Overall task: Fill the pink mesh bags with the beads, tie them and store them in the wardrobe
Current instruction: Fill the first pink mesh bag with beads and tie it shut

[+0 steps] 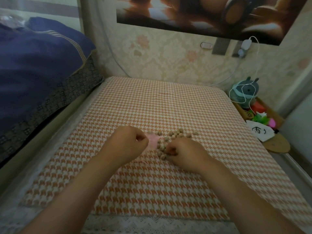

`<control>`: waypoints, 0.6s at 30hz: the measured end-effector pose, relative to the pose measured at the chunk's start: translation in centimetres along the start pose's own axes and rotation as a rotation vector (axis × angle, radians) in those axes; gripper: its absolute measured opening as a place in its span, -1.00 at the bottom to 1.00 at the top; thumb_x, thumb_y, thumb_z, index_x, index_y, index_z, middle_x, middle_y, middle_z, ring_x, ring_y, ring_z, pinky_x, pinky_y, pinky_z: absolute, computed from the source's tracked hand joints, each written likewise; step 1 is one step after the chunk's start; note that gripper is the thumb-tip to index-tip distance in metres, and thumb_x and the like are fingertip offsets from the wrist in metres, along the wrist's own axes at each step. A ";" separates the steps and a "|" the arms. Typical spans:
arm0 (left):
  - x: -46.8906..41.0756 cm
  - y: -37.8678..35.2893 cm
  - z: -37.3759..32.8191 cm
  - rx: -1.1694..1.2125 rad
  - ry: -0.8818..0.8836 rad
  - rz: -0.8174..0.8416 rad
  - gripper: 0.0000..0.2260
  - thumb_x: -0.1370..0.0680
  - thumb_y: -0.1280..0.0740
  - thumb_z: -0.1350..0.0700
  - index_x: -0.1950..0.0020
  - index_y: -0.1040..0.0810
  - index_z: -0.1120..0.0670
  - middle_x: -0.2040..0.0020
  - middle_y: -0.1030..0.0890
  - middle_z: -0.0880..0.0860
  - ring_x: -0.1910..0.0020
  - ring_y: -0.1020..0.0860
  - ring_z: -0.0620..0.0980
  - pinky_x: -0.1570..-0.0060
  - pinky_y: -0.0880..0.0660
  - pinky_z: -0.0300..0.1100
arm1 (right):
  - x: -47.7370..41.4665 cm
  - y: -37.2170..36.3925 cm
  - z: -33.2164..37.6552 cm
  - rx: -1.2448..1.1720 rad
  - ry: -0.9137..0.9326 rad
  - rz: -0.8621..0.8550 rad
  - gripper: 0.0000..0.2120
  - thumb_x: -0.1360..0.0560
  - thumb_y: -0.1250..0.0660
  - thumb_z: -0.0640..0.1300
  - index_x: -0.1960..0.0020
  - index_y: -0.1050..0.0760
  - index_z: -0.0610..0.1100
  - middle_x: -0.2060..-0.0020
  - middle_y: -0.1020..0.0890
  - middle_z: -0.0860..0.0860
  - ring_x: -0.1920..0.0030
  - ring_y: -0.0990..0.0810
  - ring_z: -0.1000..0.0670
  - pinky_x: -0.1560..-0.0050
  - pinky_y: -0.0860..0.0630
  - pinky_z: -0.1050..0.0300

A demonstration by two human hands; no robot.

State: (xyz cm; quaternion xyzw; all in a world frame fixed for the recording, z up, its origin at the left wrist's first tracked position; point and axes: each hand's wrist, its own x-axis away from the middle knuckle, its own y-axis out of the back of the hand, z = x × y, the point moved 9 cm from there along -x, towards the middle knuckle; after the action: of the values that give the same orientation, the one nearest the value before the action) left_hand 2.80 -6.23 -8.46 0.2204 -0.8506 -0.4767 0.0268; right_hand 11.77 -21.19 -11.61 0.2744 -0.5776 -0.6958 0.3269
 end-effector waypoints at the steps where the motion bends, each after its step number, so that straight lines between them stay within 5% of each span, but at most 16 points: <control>1: 0.1 -0.1 -0.1 0.010 -0.003 0.027 -0.85 -0.52 -0.34 0.00 0.15 -0.68 -0.01 0.23 -0.66 -0.09 0.26 -0.61 -0.10 0.23 -0.59 -0.14 | -0.1 -0.1 0.1 0.028 -0.001 0.006 -0.83 -0.52 -0.40 0.02 -0.09 -0.65 0.11 0.02 -0.66 0.14 0.00 -0.61 0.04 0.09 -0.55 0.12; 4: 0.4 -0.8 -0.2 0.027 -0.040 0.127 -0.85 -0.53 -0.35 0.03 -0.06 -0.64 -0.11 0.04 -0.59 -0.18 0.17 -0.56 -0.23 0.25 -0.48 -0.34 | -0.2 -0.4 0.2 0.080 -0.007 0.012 -0.84 -0.52 -0.38 0.00 -0.07 -0.65 0.09 0.07 -0.67 0.12 0.03 -0.62 0.04 0.13 -0.56 0.13; 8: 1.0 -1.8 -0.4 0.034 -0.078 0.218 -0.82 -0.50 -0.37 0.04 -0.09 -0.58 -0.14 0.06 -0.56 -0.21 0.12 -0.55 -0.23 0.09 -0.57 -0.21 | -0.2 0.2 -0.6 0.032 -0.052 0.003 -0.84 -0.51 -0.37 0.07 -0.04 -0.65 0.11 0.08 -0.68 0.15 0.04 -0.62 0.08 0.14 -0.51 0.16; 12: 0.9 -2.0 -1.1 0.018 -0.110 0.223 -0.79 -0.49 -0.35 -0.02 -0.12 -0.57 -0.13 0.06 -0.56 -0.21 0.11 -0.54 -0.22 0.07 -0.58 -0.14 | 0.2 3.5 -1.6 -0.128 -0.109 -0.198 -0.86 -0.50 -0.40 0.04 -0.05 -0.63 0.13 0.10 -0.66 0.21 0.06 -0.60 0.15 0.06 -0.57 0.11; 18: 0.8 -2.3 -2.1 0.024 -0.128 0.220 -0.75 -0.40 -0.23 -0.23 0.06 -0.53 -0.14 0.13 -0.60 -0.16 0.19 -0.55 -0.16 0.12 -0.57 -0.05 | 1.5 5.6 3.3 -0.311 0.158 -0.340 -0.86 -0.48 -0.46 0.02 -0.04 -0.63 0.12 0.13 -0.58 0.25 0.18 -0.50 0.32 0.17 -0.36 0.37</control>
State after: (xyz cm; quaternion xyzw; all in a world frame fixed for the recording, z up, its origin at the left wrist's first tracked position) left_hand 3.41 -9.24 -9.33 0.0952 -0.8753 -0.4736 0.0220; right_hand 9.11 -20.97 -5.51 0.3674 -0.3816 -0.7979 0.2876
